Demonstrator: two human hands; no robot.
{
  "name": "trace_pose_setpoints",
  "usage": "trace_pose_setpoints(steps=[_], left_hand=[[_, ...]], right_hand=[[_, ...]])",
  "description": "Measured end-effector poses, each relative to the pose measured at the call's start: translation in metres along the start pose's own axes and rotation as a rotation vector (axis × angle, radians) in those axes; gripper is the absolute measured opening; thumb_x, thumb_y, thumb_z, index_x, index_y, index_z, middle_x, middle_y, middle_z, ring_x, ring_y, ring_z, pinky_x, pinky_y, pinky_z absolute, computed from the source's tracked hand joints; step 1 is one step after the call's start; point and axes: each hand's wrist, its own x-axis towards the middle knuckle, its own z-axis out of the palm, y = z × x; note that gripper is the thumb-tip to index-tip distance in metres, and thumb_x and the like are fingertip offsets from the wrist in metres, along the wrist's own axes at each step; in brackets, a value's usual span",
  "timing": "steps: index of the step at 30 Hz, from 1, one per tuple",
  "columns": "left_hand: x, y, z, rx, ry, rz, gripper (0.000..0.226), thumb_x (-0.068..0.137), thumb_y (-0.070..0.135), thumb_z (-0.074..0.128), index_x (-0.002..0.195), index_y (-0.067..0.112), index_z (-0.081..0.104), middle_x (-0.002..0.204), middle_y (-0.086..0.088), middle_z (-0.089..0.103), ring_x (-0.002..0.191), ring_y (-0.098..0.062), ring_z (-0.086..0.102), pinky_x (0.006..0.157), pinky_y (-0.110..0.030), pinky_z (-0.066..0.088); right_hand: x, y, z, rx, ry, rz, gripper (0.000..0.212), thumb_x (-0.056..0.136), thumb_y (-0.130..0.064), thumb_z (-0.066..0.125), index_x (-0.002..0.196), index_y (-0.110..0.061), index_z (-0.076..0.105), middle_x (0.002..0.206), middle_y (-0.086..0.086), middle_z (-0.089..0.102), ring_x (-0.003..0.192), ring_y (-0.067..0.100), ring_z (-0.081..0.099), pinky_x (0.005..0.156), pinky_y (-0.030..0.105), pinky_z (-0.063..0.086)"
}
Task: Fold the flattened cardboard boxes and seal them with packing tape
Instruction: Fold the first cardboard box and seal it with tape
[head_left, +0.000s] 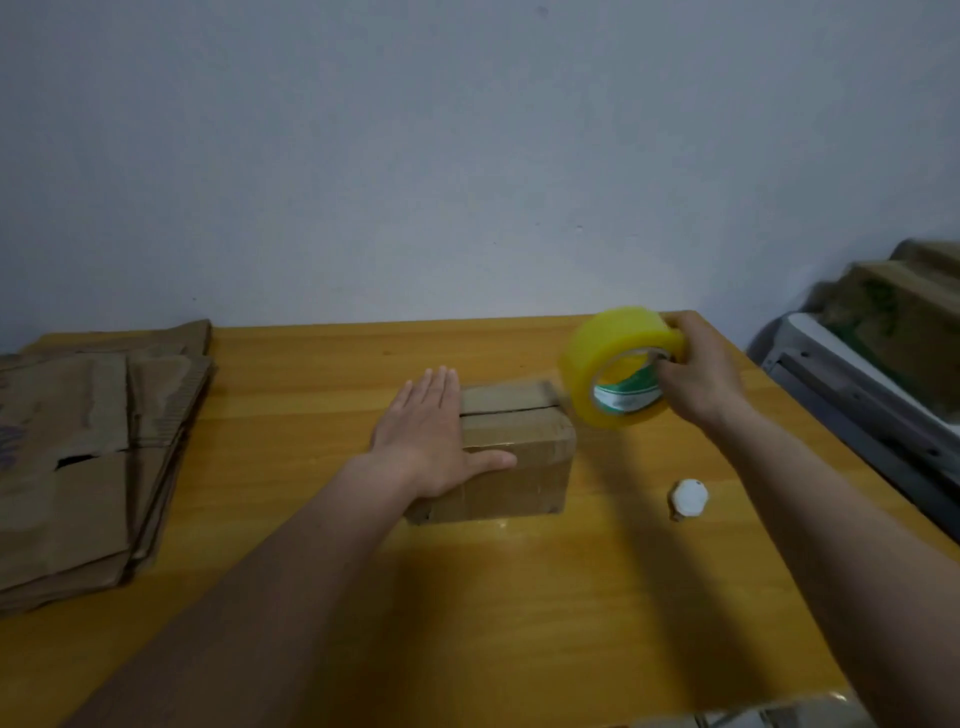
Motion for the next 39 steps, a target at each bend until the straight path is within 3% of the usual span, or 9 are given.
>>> trace_pose_setpoints(steps=[8,12,15,18,21,24,27,34,39], left_hand=[[0.002,-0.001,-0.001,0.032,-0.02,0.006,0.117,0.074,0.086,0.031,0.153,0.012,-0.014,0.16,-0.006,-0.018,0.148,-0.02,-0.014,0.12,-0.036,-0.007],[0.004,-0.009,-0.002,0.013,-0.032,0.103,0.085,0.082,0.081,0.023,0.15,0.043,-0.013,0.16,-0.005,-0.018,0.148,-0.023,-0.015,0.119,-0.039,-0.007],[-0.001,-0.011,-0.006,0.056,0.04,0.261,0.054,0.102,0.049,0.025,0.149,0.049,-0.001,0.162,0.006,-0.008,0.149,-0.02,-0.007,0.121,-0.041,-0.003],[-0.003,0.0,-0.006,-0.071,0.176,0.205,0.051,0.1,0.015,0.037,0.148,0.033,0.029,0.158,0.005,0.027,0.146,-0.019,0.02,0.118,-0.038,0.014],[0.0,0.004,-0.001,-0.264,0.232,0.072,0.034,0.102,0.036,0.033,0.131,0.024,0.045,0.137,-0.002,0.048,0.131,-0.022,0.037,0.112,-0.04,0.027],[0.003,-0.01,0.006,-0.221,0.161,0.111,0.047,0.102,0.052,0.021,0.145,0.036,0.033,0.156,0.007,0.029,0.146,-0.018,0.018,0.121,-0.042,0.007],[0.005,-0.024,0.003,-0.126,0.112,0.182,0.046,0.104,0.045,0.015,0.15,0.044,0.018,0.16,0.016,0.011,0.149,-0.013,0.005,0.121,-0.045,-0.003],[0.01,-0.039,-0.003,-0.104,0.08,0.216,0.044,0.106,0.033,0.022,0.149,0.044,0.023,0.159,0.021,0.014,0.149,-0.01,0.005,0.119,-0.053,0.002],[0.026,-0.048,0.0,-0.339,0.059,0.172,0.04,0.105,0.032,0.029,0.143,0.043,0.036,0.157,0.019,0.022,0.148,-0.011,0.007,0.119,-0.052,0.009]], right_hand=[[-0.015,0.032,0.021,0.096,-0.082,0.127,0.027,0.09,0.001,0.05,0.115,-0.01,0.052,0.096,0.009,0.053,0.089,0.026,0.05,0.069,0.034,0.037],[-0.03,0.04,0.029,0.162,-0.119,0.176,0.021,0.093,-0.001,0.051,0.113,-0.007,0.049,0.093,0.008,0.051,0.091,0.029,0.052,0.069,0.033,0.038],[-0.044,0.039,0.025,0.281,-0.302,0.197,0.025,0.089,0.001,0.059,0.11,-0.009,0.048,0.089,0.001,0.053,0.09,0.022,0.053,0.065,0.03,0.043],[-0.057,0.026,0.02,0.521,-0.659,0.179,0.031,0.08,-0.001,0.071,0.108,-0.01,0.059,0.095,0.002,0.069,0.092,0.018,0.066,0.074,0.024,0.053],[-0.062,0.013,0.023,0.592,-0.859,0.124,0.044,0.076,-0.012,0.078,0.117,-0.012,0.06,0.111,0.006,0.07,0.104,0.021,0.066,0.088,0.029,0.053],[-0.066,0.004,0.026,0.717,-0.913,0.178,0.052,0.074,-0.043,0.077,0.11,-0.006,0.065,0.108,0.009,0.071,0.1,0.021,0.066,0.088,0.029,0.053],[-0.072,-0.002,0.035,0.785,-0.852,0.216,0.039,0.079,-0.036,0.059,0.099,-0.004,0.068,0.097,0.01,0.073,0.089,0.018,0.067,0.08,0.027,0.055],[-0.086,-0.043,0.05,0.634,-0.866,0.109,0.033,0.089,-0.038,0.06,0.069,-0.012,0.057,0.056,-0.001,0.057,0.052,0.008,0.051,0.053,0.02,0.041],[-0.107,-0.04,0.057,0.554,-0.923,0.278,0.043,0.089,-0.044,0.059,0.073,-0.004,0.058,0.06,0.011,0.056,0.049,0.019,0.056,0.049,0.026,0.051]])
